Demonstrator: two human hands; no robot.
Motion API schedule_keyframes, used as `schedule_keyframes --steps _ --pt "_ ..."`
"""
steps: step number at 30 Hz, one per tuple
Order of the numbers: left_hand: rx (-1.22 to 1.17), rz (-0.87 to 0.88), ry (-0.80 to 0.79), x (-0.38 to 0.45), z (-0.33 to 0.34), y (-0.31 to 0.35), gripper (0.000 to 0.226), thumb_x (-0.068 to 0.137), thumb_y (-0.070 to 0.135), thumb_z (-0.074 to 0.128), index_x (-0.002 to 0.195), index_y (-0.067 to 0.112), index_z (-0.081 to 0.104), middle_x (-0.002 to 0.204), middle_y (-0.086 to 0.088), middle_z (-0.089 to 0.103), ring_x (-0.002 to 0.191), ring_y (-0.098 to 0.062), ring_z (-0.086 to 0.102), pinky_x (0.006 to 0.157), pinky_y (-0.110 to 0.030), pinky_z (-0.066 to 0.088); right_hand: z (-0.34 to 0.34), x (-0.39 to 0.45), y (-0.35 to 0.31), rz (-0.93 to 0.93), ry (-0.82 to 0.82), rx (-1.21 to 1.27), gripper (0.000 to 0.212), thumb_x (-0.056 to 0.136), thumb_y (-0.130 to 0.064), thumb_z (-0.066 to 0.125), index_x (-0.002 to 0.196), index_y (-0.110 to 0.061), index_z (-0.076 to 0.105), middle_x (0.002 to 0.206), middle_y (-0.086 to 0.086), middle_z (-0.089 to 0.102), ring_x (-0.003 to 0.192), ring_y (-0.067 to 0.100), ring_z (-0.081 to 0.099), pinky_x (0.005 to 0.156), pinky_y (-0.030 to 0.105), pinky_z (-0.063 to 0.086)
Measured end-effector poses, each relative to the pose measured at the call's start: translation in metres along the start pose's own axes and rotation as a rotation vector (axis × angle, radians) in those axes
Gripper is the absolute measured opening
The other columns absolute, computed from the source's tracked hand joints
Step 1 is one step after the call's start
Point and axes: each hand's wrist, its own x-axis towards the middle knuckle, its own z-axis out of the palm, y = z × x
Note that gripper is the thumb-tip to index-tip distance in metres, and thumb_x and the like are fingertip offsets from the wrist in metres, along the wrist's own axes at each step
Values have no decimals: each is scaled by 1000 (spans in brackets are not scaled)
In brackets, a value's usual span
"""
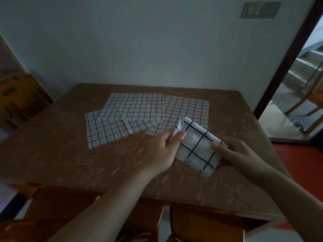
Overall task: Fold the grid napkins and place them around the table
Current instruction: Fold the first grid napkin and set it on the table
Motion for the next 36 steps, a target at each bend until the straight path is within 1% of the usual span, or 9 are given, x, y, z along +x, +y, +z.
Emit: schedule_keyframes --steps 2,6,9,11,17,21,25,29,36 --pt "3 35 27 0 -1 -3 44 102 30 47 72 -2 49 58 -10 45 48 -25 42 44 -34 35 1 -2 8 71 1 155 33 76 -25 64 99 -2 68 91 12 76 84 28 73 73 39 61" --pt "52 62 24 2 3 -5 40 101 26 51 65 9 48 56 -6 44 47 -17 41 44 -23 33 -4 -3 16 106 120 236 34 75 -23 71 103 -4 69 97 17 74 87 29 73 71 35 62" --pt "24 28 74 6 13 -6 40 100 27 52 65 8 48 56 -3 43 50 -15 39 46 -24 32 -10 -9 17 187 -97 217 34 82 -25 71 111 -8 66 102 17 73 93 33 71 77 38 59" --pt "5 -2 86 8 22 -5 40 99 29 53 63 11 49 53 1 43 48 -13 40 46 -22 32 -12 -11 21 191 -63 125 22 86 -13 67 106 -6 68 98 18 73 89 31 72 78 38 59" --pt "-220 -287 -439 12 29 -11 21 88 33 65 97 14 69 87 1 74 78 -18 70 64 -25 55 -40 -17 26 203 197 9 14 86 3 55 90 14 63 74 20 60 65 26 55 59 32 48" --pt "-253 -358 -448 21 40 -9 36 78 42 74 105 18 73 99 -7 75 85 -24 72 69 -33 58 -53 -23 24 180 251 11 31 78 -16 63 86 14 62 73 16 60 63 24 55 58 30 45" --pt "-348 -393 -294 22 55 -7 31 85 31 73 111 13 70 102 -13 74 90 -35 73 76 -47 60 -44 -30 21 262 151 438 39 85 -38 60 116 -15 65 107 8 74 98 25 71 79 39 58" --pt "-315 -450 -147 22 70 -9 43 89 28 70 127 9 61 108 -7 72 87 -19 74 71 -36 62 -16 -34 22 300 185 280 22 87 -19 63 109 -15 66 98 11 75 88 28 73 69 31 61" --pt "-315 -501 -311 26 73 -13 20 95 22 62 111 10 66 102 -13 72 79 -24 73 61 -30 56 -21 -30 28 265 447 -60 14 91 -10 60 97 -21 67 78 2 75 63 16 69 59 30 57"
